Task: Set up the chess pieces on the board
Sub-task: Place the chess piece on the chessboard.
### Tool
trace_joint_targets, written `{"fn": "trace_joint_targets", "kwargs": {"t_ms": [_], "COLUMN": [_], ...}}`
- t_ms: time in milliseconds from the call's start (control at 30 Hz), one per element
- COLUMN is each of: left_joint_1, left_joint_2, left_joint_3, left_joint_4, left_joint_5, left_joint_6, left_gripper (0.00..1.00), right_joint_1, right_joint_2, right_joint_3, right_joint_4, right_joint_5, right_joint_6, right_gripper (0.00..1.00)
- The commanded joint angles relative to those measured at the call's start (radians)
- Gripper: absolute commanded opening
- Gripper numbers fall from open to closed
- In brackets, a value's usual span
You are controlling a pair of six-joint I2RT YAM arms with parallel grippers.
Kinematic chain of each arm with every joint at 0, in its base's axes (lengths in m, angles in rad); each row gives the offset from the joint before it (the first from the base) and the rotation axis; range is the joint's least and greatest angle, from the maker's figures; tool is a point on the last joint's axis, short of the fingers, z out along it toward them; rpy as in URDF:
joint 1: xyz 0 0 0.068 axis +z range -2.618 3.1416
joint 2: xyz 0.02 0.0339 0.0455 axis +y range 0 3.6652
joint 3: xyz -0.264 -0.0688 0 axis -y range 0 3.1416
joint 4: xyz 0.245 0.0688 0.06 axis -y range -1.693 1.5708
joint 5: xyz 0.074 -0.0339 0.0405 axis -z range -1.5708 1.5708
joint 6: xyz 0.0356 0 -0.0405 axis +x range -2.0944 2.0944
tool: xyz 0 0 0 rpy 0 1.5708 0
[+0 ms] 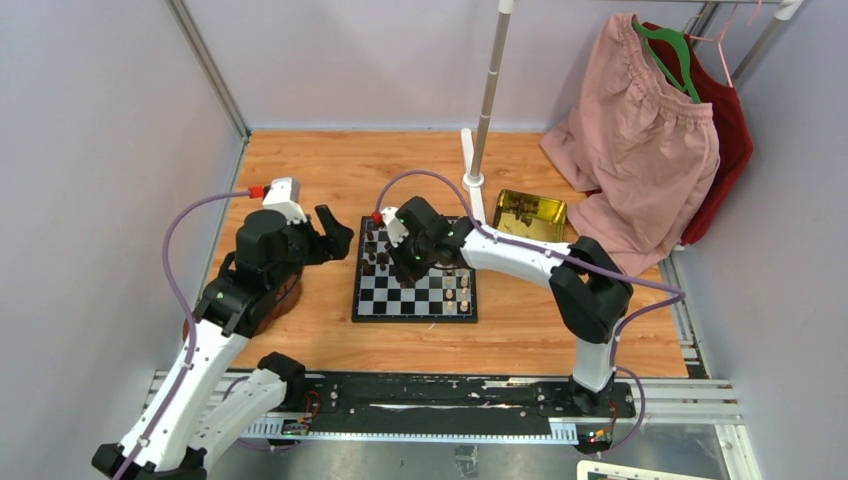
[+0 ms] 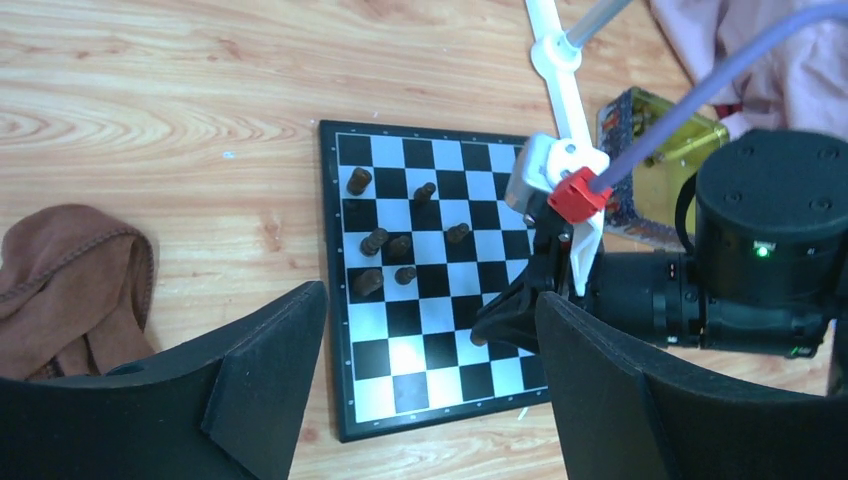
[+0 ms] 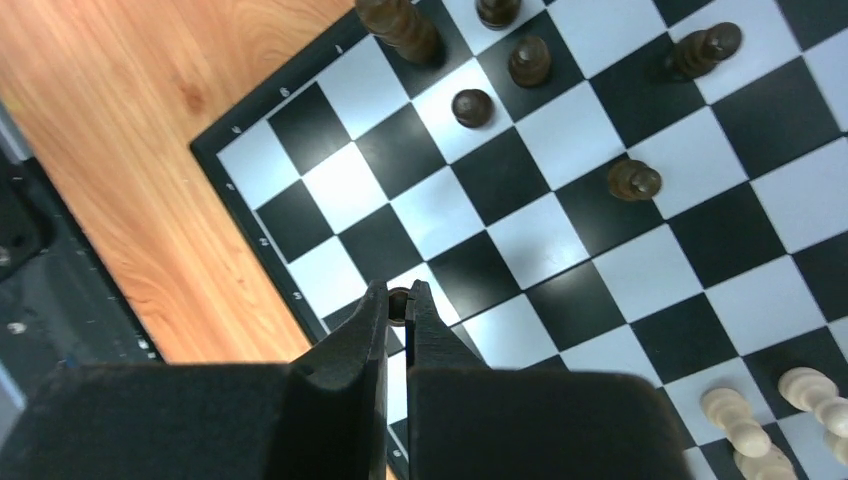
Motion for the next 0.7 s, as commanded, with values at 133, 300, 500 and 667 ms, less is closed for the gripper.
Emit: {"fn": "trace_joint_targets", "kwargs": {"t_ms": [133,300,500,667], "left_joint_1": [0.006,0.006,0.006,0.005], "left_joint_2": [-0.112,-0.142,-0.159,-0.162], "left_joint_3": [-0.044,-0.060,-0.065,-0.063], "left_joint_4": [-0.032,-0.045,-0.059,-0.061], "left_joint_5": [-0.122,-0.138,-0.149,-0.154], "left_joint_6": [-0.101,-0.124,-0.133,-0.138], "left_gripper": [0.80,0.80,0.79,0.79], "right_joint_1": [0.053,0.070,0.093,0.106], "right_joint_2": [-0.090,-0.075,-0.043,-0.017], "right_joint_3": [-0.142,-0.175,-0.170,-0.162], "right_joint_4": [0.319,0.415,0.445,0.463], "right_joint_5": [0.163,0.188,0.206,0.208], "right_joint_6": [-0.057,-0.092,-0.108,-0.117], "right_gripper": [0.00,0.00,0.00,0.00]}}
